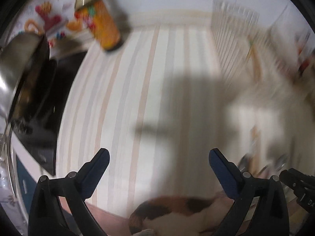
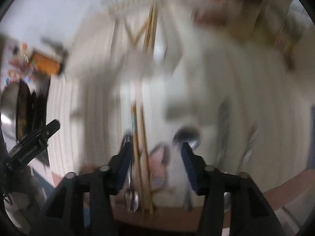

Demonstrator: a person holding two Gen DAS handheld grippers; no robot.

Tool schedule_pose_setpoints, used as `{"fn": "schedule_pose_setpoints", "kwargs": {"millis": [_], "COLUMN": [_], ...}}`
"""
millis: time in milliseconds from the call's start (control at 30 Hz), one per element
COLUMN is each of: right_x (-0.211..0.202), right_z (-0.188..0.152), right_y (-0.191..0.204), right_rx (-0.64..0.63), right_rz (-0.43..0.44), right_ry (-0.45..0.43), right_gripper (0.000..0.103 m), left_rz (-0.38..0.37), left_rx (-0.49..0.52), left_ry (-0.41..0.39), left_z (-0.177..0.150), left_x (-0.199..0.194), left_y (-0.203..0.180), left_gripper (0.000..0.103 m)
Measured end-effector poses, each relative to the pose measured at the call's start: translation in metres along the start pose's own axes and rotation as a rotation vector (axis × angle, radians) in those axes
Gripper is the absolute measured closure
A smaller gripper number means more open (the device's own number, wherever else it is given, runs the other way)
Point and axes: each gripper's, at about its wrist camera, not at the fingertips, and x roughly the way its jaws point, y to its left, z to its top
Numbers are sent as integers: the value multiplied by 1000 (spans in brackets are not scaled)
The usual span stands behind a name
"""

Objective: Organize utensils
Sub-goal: 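Grasp a chopstick with the left tool while the right tool grasps another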

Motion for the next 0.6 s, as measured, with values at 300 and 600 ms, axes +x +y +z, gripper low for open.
{"fn": "schedule_pose_setpoints", "kwargs": {"millis": [300,600], "right_x": [55,35], "right_z": [-20,-24], "right_y": [18,-31], "right_rx": [-64,22], "right_rz": [-73,-167], "right_ry": [65,61], "right_gripper": [99,99], "left_rz": [22,-239], "left_rx": [5,142], "left_ry": [73,107], "left_z": [-29,-37], "left_x": [27,8], "left_y": [-3,-83], "left_gripper": [1,45]}}
